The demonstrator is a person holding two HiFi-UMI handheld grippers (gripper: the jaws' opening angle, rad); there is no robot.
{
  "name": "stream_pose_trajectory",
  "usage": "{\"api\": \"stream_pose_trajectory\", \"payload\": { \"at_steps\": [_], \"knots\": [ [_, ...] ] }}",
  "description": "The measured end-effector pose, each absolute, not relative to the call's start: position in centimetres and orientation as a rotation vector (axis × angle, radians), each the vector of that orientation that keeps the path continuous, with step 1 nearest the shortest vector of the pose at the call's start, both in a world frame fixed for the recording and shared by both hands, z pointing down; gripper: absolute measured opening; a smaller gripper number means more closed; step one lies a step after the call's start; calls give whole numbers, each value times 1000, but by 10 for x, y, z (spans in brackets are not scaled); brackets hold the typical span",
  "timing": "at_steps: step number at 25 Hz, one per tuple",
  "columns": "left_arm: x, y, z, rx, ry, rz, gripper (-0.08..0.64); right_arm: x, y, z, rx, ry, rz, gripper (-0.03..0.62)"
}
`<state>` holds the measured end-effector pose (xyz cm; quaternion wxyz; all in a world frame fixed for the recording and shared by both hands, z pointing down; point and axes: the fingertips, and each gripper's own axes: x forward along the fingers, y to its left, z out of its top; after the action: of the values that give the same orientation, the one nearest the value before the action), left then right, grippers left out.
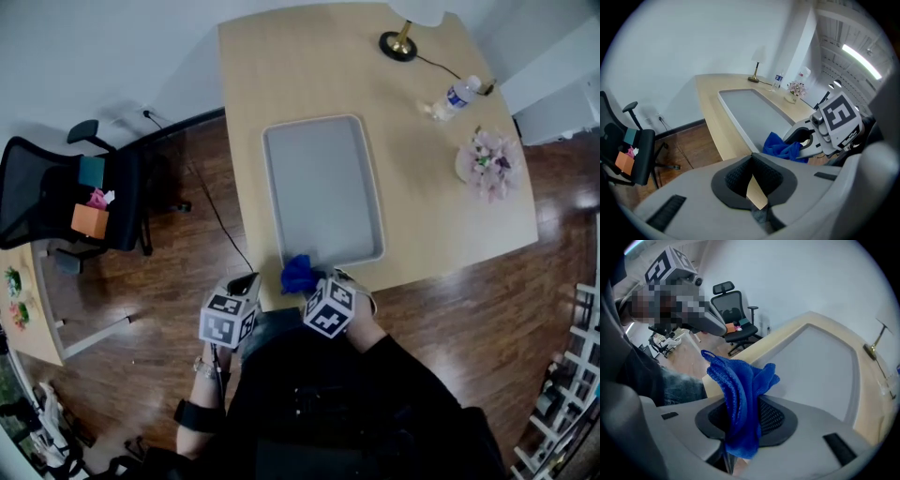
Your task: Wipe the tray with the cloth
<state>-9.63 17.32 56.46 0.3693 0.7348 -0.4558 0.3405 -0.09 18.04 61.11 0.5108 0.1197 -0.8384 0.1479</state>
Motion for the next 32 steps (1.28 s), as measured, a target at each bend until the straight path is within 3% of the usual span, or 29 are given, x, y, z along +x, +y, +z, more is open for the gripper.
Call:
{"api": "stream_pose_trajectory", "payload": {
  "at_steps": [9,32],
  "knots": [
    [-122,178,567,1835,-1212,833,3,-52,190,602,118,-2047,325,136],
    [-153,130,566,1828,-1150,847,3,-101,35,626,281,-1993,353,137]
  ]
}}
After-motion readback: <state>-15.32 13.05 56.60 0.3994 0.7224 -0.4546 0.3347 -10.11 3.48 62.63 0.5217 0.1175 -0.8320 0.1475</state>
